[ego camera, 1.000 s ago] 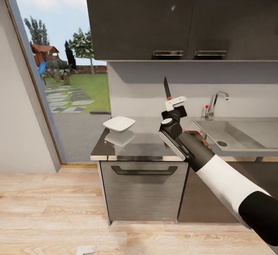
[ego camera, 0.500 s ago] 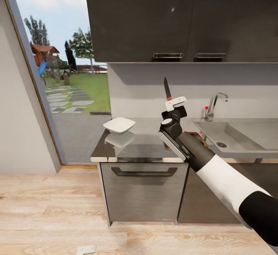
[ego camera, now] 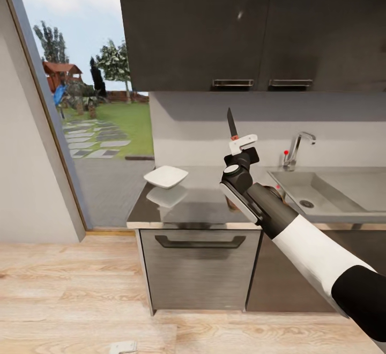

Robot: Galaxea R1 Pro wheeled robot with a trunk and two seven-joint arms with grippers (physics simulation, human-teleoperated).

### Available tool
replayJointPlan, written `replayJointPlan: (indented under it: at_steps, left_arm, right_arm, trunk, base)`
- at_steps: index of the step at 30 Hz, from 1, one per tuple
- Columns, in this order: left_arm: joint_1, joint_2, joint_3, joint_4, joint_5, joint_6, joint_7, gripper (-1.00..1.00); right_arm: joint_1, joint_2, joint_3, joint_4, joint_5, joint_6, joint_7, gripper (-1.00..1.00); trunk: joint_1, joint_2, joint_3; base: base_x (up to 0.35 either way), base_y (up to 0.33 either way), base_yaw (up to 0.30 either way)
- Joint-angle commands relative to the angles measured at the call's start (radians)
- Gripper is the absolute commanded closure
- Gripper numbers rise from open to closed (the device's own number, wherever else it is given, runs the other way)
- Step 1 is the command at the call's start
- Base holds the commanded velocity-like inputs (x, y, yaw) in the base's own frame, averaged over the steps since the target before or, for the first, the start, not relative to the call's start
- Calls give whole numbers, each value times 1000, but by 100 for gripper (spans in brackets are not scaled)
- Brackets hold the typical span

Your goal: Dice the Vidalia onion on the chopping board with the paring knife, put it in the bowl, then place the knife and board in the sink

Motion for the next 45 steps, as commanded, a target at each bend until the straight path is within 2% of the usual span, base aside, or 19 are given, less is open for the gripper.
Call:
replayJointPlan:
  at_steps: [1,11,22,23,24,25,26,28,31,32,34,38,45]
  left_arm:
    - [-2,-1,-4,4,8,-8,1,-100]
    - [-2,-2,-4,5,8,-8,1,-100]
    - [-2,-3,-4,5,8,-6,0,-100]
    - [-2,-3,-4,5,8,-6,0,-100]
    - [-2,-3,-4,5,8,-6,0,-100]
    - [-2,-3,-4,5,8,-6,0,-100]
    - [-2,-4,-4,5,8,-6,0,-100]
    - [-2,-4,-4,5,8,-6,0,-100]
    - [-2,-5,-5,5,8,-6,0,-100]
    - [-2,-5,-5,5,8,-6,0,-100]
    - [-2,-5,-4,5,8,-6,0,-100]
    - [-2,-5,-5,5,8,-5,1,-100]
    - [-2,-5,-4,5,8,-3,1,-100]
  right_arm:
    - [-2,-1,4,-1,-9,4,-10,100]
    - [-2,-4,4,1,-6,4,-10,100]
    - [-2,-4,8,49,-5,6,-3,100]
    - [-2,-3,22,53,-5,7,-1,100]
    - [-2,-3,52,56,-5,9,-1,100]
    - [-2,-2,96,57,-5,10,-1,100]
    - [-2,-2,124,58,-4,11,-1,100]
    - [-2,-1,236,60,-4,14,-4,100]
    - [-2,-1,334,61,-4,21,-8,100]
    - [-2,-1,353,62,-5,28,-9,100]
    - [-1,-1,377,62,-6,69,-10,100]
    - [-2,2,388,62,-8,133,-10,100]
    - [-2,2,416,62,-8,192,-10,100]
  trunk:
    - [-4,6,2]
    - [-42,76,33]
    - [-84,153,68]
    - [-88,160,71]
    - [-92,167,74]
    - [-96,174,77]
    - [-100,181,80]
    - [-107,195,87]
    - [-119,216,96]
    - [-123,223,99]
    - [-130,237,105]
    - [-146,265,118]
    - [-173,314,140]
  base:
    - [0,0,0]
    - [0,0,0]
    - [0,0,0]
    - [0,0,0]
    - [0,0,0]
    - [0,0,0]
    - [0,0,0]
    - [0,0,0]
    - [0,0,0]
    - [0,0,0]
    - [0,0,0]
    - [0,0,0]
    - [0,0,0]
